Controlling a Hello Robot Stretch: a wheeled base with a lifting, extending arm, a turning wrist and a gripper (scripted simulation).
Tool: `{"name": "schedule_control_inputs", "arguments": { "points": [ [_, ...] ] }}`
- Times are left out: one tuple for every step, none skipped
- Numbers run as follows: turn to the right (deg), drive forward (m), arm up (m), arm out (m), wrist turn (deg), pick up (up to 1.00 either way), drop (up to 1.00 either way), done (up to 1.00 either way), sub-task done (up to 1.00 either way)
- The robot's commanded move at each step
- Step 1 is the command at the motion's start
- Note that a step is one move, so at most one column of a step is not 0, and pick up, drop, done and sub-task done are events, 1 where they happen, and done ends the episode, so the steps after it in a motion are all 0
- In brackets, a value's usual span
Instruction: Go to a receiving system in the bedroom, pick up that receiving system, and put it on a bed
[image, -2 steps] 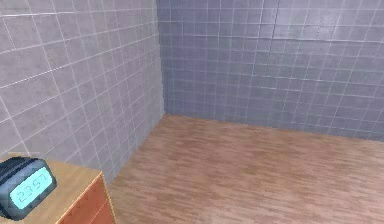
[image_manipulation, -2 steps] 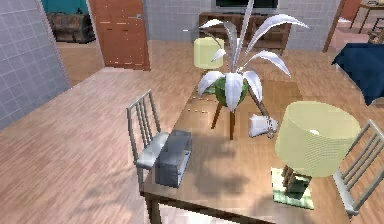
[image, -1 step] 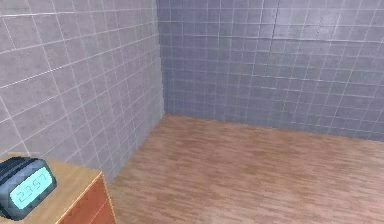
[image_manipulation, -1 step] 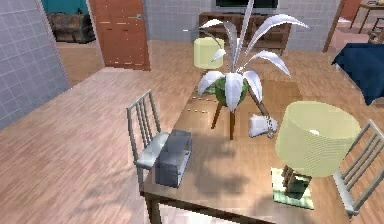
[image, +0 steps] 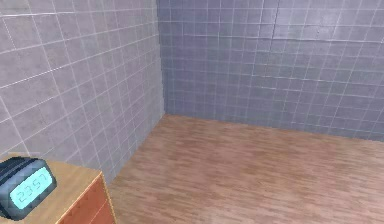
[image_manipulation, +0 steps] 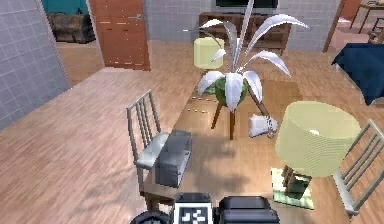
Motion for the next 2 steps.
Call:
{"name": "schedule_control_inputs", "arguments": {
  "points": [
    [0.0, 0.00, 0.00, 0.20, 0.0, 0.00, 0.00, 0.00, 0.00],
    [0.0, 0.00, 0.00, 0.00, 45.0, 0.00, 0.00, 0.00, 0.00]
  ]
}}
